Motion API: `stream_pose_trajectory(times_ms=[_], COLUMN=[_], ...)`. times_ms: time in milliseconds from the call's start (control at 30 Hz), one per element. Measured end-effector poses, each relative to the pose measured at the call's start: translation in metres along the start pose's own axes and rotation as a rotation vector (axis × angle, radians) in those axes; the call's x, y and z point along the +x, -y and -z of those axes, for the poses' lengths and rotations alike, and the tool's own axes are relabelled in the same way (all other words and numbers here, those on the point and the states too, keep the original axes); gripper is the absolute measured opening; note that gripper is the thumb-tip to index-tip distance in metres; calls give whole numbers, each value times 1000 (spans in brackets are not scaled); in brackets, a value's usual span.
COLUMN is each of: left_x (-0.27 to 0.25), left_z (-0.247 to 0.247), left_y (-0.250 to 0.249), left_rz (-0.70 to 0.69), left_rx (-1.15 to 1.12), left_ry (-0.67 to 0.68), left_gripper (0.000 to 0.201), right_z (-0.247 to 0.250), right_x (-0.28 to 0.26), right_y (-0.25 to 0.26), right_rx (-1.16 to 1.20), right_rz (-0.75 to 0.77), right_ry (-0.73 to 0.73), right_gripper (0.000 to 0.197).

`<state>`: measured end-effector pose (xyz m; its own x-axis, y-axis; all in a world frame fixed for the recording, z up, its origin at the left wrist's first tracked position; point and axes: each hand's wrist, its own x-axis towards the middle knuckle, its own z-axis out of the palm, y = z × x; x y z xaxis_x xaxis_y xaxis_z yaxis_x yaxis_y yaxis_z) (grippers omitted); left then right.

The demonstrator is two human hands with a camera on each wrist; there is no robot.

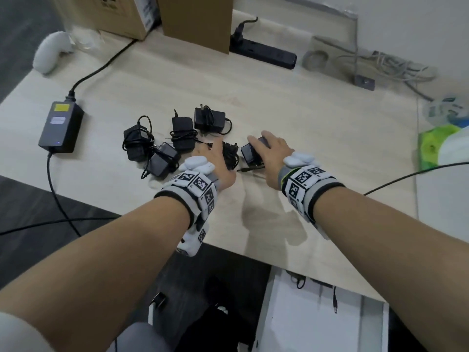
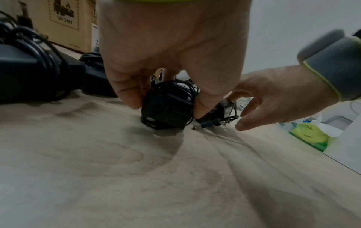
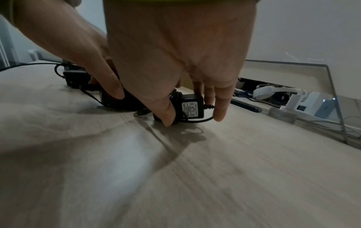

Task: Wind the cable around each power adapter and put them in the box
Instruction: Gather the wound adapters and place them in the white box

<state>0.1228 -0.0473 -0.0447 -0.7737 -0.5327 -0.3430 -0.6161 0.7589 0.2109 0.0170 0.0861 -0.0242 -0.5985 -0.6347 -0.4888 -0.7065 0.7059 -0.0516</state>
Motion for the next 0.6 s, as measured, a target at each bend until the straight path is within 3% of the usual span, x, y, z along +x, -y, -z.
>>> stream_pose_trajectory(times_ms=[100, 267, 467, 600], left_x=[3, -6, -48, -77], left_z=[-4, -11, -32, -44], left_y=[3, 11, -4, -29], left_rz=[-14, 9, 55, 35], left_rx=[4, -91, -245, -473], left_ry=[-33, -19, -31, -89], left_gripper=[74, 65, 67, 67], right_z=[-4, -10, -28, -44], right_x=[3, -6, -49, -79], right_y=[1, 5, -11, -28], right_rx=[-40, -21, 146, 267], right_rz=[-42, -199, -203, -206], right_ry=[-87, -132, -112, -198], right_gripper=[95, 45, 45, 51])
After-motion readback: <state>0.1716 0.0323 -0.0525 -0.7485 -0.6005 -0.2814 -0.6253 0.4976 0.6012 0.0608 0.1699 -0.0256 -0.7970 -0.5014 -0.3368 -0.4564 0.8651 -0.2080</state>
